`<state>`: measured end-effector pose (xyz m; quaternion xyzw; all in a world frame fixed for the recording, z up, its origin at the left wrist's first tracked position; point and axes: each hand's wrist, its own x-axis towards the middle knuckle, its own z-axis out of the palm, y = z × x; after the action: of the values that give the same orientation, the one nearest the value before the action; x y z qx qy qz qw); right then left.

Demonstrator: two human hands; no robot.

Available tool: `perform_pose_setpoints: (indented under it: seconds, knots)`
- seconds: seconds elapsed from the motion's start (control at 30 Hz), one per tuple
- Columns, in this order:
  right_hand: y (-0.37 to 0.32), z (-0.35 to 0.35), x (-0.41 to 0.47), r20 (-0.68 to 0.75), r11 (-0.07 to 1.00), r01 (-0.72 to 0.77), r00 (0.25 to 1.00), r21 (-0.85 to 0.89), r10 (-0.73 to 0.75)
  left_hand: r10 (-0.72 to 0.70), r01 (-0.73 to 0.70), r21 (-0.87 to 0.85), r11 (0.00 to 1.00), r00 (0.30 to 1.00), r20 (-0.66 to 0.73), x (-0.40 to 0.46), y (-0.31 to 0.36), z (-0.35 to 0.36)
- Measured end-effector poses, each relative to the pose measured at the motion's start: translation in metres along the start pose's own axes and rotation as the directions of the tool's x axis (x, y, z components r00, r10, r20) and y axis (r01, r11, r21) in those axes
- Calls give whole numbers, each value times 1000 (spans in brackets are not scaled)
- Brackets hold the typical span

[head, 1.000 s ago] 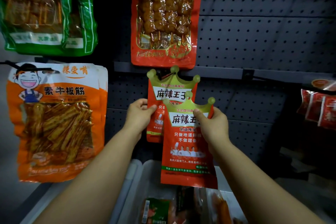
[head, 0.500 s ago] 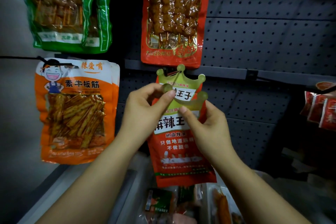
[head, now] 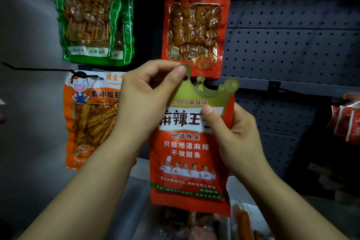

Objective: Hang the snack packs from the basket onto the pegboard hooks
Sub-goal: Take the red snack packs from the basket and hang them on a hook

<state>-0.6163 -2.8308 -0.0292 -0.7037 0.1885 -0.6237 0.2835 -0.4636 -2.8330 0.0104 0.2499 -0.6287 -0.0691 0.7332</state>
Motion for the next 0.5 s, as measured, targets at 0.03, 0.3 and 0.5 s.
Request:
perform_pose_setpoints:
  seconds: [0.03, 0.3, 0.5]
  knots:
    - [1, -1, 0, -2, 1000, -8, 1000, -2, 8, -28, 28, -6, 1000, 999, 15, 1, -1, 1]
    - [21, -6, 7, -46, 993, -116, 992, -9, 116, -225, 243, -167, 956, 967, 119, 8, -21, 6]
    - [48, -12, 13, -141, 970, -239, 962, -34, 232, -366, 382, -246, 891, 924, 110, -2, -58, 6]
